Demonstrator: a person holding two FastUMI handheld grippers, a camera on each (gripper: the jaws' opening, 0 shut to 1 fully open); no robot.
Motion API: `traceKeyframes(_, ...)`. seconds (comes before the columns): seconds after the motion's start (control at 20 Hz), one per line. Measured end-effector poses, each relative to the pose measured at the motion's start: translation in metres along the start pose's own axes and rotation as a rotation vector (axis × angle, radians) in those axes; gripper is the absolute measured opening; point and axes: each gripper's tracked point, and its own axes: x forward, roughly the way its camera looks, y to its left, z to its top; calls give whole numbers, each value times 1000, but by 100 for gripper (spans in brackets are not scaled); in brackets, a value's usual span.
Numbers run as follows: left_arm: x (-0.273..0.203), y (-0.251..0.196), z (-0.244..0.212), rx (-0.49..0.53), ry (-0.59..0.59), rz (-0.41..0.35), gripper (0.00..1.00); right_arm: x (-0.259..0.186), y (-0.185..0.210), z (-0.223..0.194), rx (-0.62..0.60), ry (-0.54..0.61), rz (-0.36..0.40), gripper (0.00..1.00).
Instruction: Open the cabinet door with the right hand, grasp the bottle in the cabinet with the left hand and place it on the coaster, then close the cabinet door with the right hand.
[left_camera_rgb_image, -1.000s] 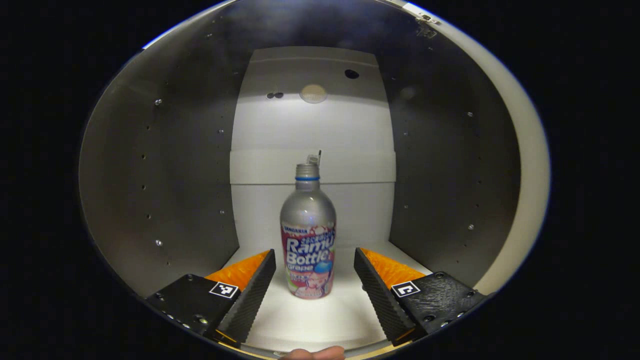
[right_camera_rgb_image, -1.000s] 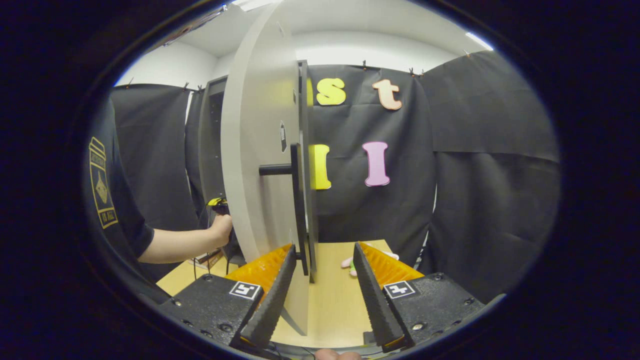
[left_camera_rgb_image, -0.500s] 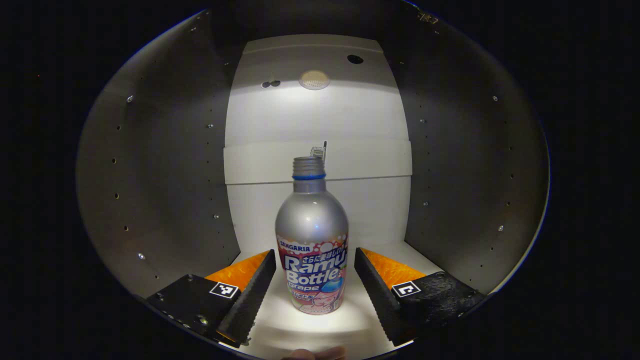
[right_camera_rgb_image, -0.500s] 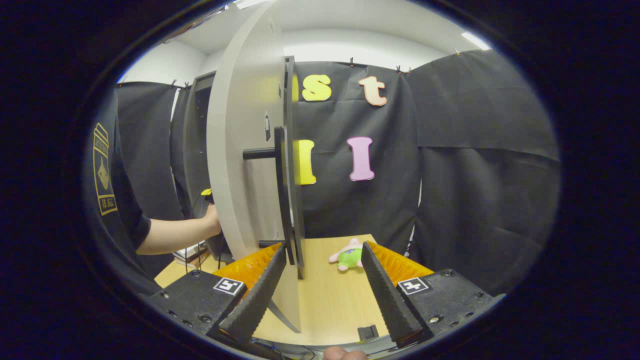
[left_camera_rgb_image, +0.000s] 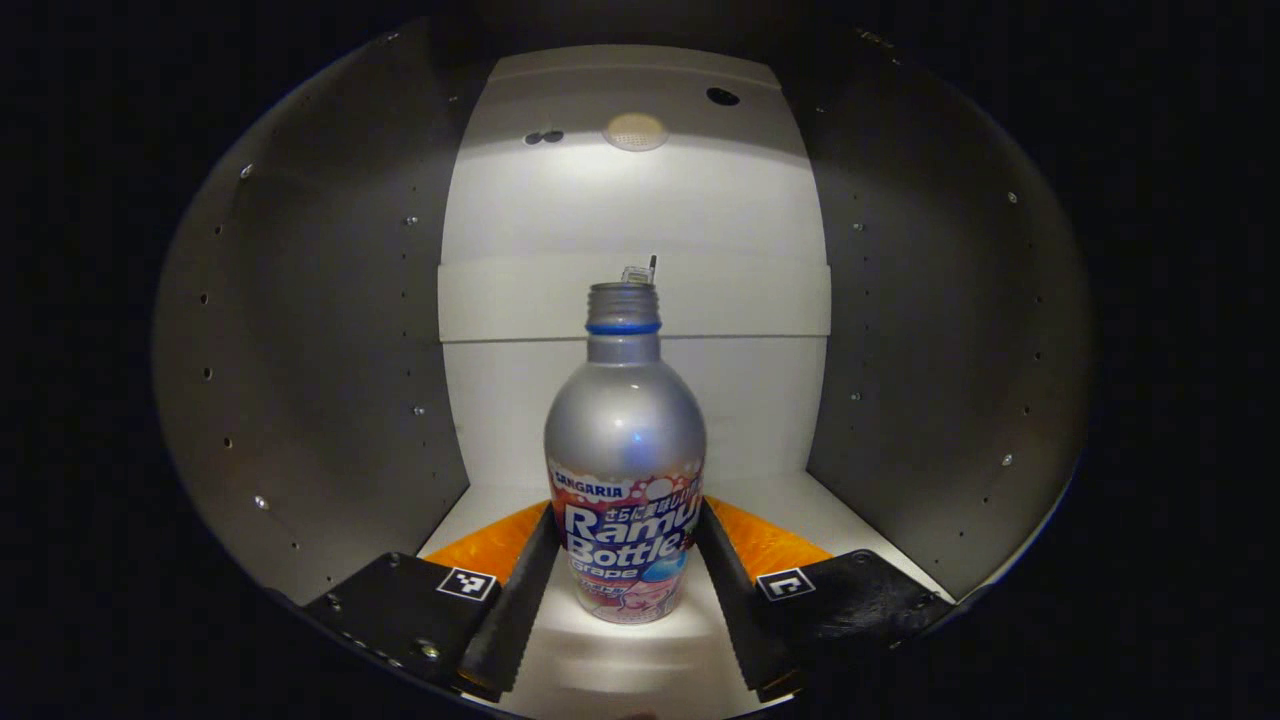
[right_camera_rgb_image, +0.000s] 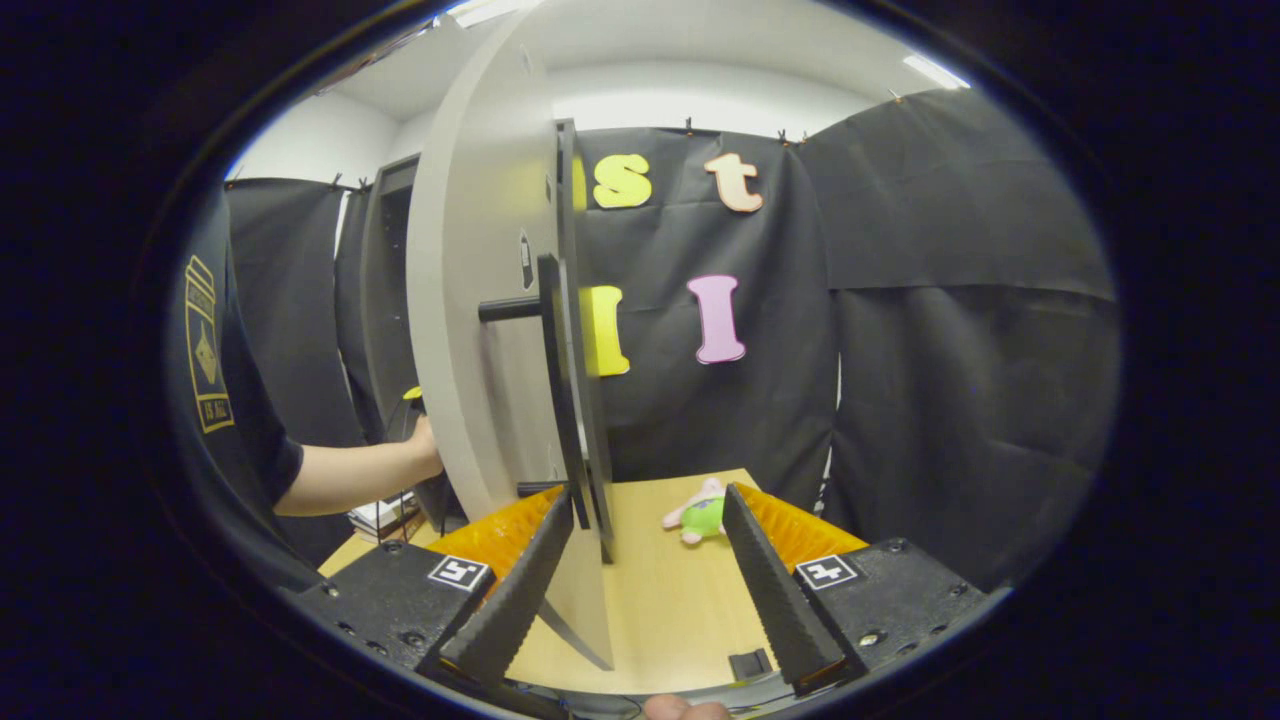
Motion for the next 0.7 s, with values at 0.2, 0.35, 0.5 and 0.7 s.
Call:
traceKeyframes(0.2, -12, -3, 10, 11, -26, 0, 77, 3, -1, 1, -2, -1, 1, 96)
traceKeyframes(0.35, -36, -8, 7, 0, -25, 4, 77, 5, 0, -1, 31, -6, 26, 97)
traceKeyframes(0.5, -65, -15, 13, 50, -83, -10, 77, 6, 0, -4, 95, -10, 44, 96)
traceKeyframes(0.7, -102, -21, 18, 115, -127, -54, 76, 8, 0, -28, 122, 59, 44, 98)
